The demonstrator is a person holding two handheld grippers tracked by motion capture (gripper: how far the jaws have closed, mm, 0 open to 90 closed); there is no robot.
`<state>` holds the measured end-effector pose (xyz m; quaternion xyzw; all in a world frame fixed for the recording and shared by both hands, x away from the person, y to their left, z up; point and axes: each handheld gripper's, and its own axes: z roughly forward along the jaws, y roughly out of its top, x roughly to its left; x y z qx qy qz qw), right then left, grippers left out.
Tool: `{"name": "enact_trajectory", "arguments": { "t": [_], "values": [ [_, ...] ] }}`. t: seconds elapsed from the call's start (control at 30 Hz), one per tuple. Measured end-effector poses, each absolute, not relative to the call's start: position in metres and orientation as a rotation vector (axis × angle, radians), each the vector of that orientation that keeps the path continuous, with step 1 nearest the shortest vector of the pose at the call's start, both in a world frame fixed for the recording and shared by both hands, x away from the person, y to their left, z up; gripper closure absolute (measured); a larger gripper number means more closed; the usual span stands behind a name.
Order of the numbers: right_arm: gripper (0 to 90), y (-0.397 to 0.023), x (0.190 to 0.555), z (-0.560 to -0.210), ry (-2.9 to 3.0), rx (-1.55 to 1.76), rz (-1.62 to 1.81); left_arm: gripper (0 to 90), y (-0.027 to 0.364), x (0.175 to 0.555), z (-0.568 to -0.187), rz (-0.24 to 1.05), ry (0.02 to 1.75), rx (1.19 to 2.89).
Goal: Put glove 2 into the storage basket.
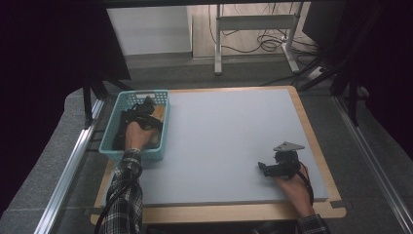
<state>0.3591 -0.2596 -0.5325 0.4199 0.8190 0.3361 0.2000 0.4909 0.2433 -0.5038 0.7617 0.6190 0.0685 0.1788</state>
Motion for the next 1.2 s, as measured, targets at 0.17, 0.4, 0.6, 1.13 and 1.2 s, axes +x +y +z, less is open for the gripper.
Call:
{"name": "enact_trajectory", "arguments": {
  "t": [0.17,0.4,0.6,1.13,1.2],
  "values": [
    [6.3,-0.260,0.359,-0.533,2.289,1.174,0.939,14.8,0.251,0.483,-0.484,0.178,1.681,2.128],
    [6.3,-0.259,0.359,-0.533,2.289,1.174,0.938,25.8,0.262,0.470,-0.443,0.326,1.637,2.086],
    [6.3,-0.260,0.359,-0.533,2.289,1.175,0.939,75.9,0.273,0.473,-0.466,0.422,1.768,2.153],
    [6.3,-0.260,0.359,-0.533,2.289,1.174,0.939,84.2,0.260,0.483,-0.495,0.303,1.736,2.128],
    [6.3,-0.260,0.359,-0.533,2.289,1.174,0.939,75.5,0.265,0.482,-0.493,0.332,1.749,2.112]
  ]
}}
